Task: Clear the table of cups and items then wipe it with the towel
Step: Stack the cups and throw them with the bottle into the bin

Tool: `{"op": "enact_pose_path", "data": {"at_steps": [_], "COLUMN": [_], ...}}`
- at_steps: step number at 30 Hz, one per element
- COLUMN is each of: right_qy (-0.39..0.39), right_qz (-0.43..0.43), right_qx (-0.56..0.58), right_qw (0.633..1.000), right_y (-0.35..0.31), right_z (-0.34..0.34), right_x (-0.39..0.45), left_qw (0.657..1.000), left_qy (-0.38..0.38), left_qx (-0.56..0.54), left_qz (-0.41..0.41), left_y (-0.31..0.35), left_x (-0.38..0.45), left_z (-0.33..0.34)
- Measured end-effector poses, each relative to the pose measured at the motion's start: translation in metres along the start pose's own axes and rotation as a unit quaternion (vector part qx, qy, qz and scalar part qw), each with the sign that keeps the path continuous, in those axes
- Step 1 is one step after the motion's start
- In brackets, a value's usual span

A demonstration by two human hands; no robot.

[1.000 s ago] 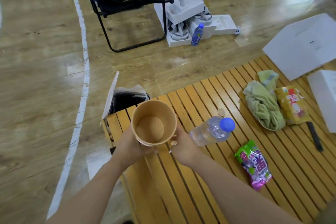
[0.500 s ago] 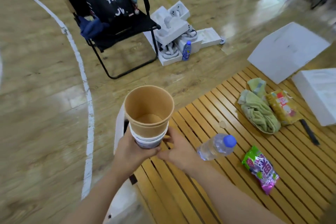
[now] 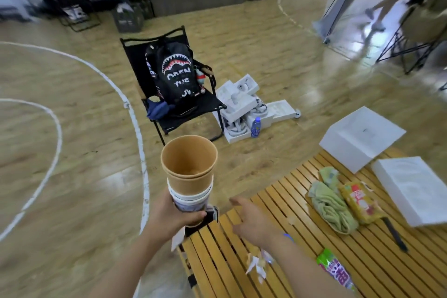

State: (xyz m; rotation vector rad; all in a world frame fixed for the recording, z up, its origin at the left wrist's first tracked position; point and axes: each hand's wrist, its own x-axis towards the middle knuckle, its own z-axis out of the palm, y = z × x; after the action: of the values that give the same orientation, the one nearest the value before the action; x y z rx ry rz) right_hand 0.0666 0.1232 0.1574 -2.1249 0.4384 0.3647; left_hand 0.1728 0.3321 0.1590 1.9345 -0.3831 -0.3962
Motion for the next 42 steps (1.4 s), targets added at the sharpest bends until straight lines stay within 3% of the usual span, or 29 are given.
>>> {"op": "enact_pose_path", "data": {"at_steps": [6, 10, 15, 18, 27, 31, 36, 42], "right_qy": [0.03, 0.058, 0.117, 0.123, 0.127, 0.14, 0.184, 0.239], "right_qz": [-0.013, 0.0, 0.098, 0.154, 0.158, 0.175, 0.195, 0.267], "right_qx": [0.005, -0.014, -0.009, -0.034, -0.106, -0.132, -0.102, -0.045], "right_qw": [0.999, 0.998, 0.988, 0.98, 0.973, 0.966, 0.958, 0.932], "right_y": [-0.039, -0.064, -0.085, -0.103, -0.139, -0.15, -0.159, -0.163], "right_z": [0.004, 0.004, -0.001, 0.008, -0.016, -0.046, -0.069, -0.076], "right_x": [0.01, 0.044, 0.09, 0.115, 0.162, 0.176, 0.218, 0.276], "left_qw": [0.999, 0.999, 0.997, 0.992, 0.963, 0.955, 0.953, 0.93], "left_qy": [-0.035, -0.033, -0.03, -0.067, -0.199, -0.213, -0.226, -0.298], "left_qx": [-0.019, 0.016, 0.069, 0.105, 0.177, 0.199, 0.188, 0.173], "left_qz": [-0.007, 0.024, 0.028, 0.024, 0.031, 0.054, 0.076, 0.128], "left_y": [0.032, 0.035, 0.016, 0.009, 0.009, 0.019, 0.039, 0.047], "left_x": [0.023, 0.071, 0.136, 0.163, 0.241, 0.274, 0.334, 0.422], "left_z": [-0.015, -0.061, -0.143, -0.169, -0.162, -0.16, -0.163, -0.152]}}
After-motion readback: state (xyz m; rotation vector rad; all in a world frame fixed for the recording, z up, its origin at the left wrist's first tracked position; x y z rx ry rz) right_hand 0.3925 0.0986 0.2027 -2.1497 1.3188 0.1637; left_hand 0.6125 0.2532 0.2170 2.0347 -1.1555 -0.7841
